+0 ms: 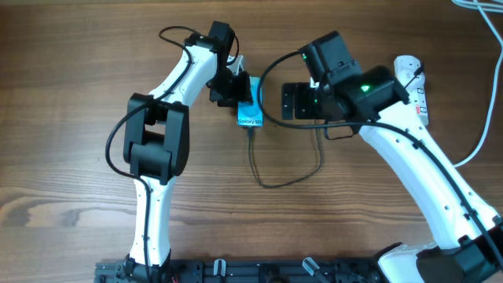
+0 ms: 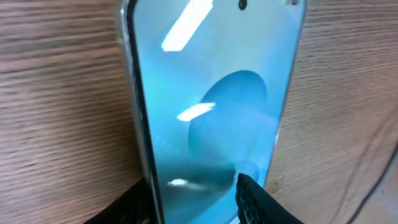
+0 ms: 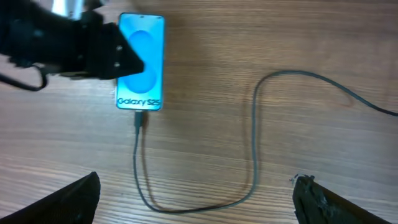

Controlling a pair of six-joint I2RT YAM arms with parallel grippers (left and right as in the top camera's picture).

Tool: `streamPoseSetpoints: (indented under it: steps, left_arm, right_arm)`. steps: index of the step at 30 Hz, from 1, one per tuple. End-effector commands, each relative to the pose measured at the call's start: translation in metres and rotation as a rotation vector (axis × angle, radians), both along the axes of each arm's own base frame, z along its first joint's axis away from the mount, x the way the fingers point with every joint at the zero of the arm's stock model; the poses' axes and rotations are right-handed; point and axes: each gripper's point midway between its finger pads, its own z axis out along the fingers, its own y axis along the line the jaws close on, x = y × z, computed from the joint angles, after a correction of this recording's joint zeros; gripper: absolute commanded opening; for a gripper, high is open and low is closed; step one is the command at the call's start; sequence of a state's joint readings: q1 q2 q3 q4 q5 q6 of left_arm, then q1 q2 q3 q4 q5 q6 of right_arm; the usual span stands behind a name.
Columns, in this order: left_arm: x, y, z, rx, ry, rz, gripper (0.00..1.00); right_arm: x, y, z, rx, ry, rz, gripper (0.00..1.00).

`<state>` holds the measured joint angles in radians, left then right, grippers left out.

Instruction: Plug charger to phone and switch on socket

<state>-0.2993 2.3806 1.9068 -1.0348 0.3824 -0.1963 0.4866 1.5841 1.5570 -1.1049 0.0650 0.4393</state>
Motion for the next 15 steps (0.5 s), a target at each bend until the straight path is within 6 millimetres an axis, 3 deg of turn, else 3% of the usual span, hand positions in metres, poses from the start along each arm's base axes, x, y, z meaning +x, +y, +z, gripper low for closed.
streamPoseSetpoints:
  steps: [1, 5, 7, 10, 11, 12, 13, 15]
  left_arm:
    - [-0.006, 0.029, -0.033, 0.157, 0.029, 0.012, 0.51]
    - [-0.005, 0.032, -0.034, 0.172, 0.027, 0.014, 0.66]
    - [-0.004, 0.035, -0.032, 0.173, 0.029, 0.02, 0.65]
    - [0.004, 0.043, -0.015, 0.17, 0.021, 0.044, 0.6]
    - [0.01, 0.048, -0.003, 0.164, 0.005, 0.058, 0.64]
    - [0.017, 0.052, 0.014, 0.157, -0.019, 0.081, 0.78]
    - [0.023, 0.057, 0.028, 0.15, -0.043, 0.101, 1.0]
    - [0.037, 0.069, 0.072, 0.128, -0.123, 0.139, 1.0]
  right_arm:
    - [0.005, -0.007, 0.006, -0.026, -0.02, -0.004, 1.0]
    - [0.005, -0.009, 0.006, -0.027, -0.02, -0.007, 1.0]
    - [0.008, -0.015, 0.005, -0.027, -0.019, -0.026, 1.0]
    - [0.018, -0.039, 0.006, -0.051, -0.029, -0.095, 1.0]
    - [0.021, -0.049, 0.006, -0.06, -0.033, -0.117, 1.0]
    - [0.026, -0.058, 0.007, -0.068, -0.04, -0.124, 1.0]
    - [0.031, -0.07, 0.008, -0.072, -0.047, -0.145, 1.0]
    - [0.037, -0.099, 0.008, -0.076, -0.046, -0.219, 1.0]
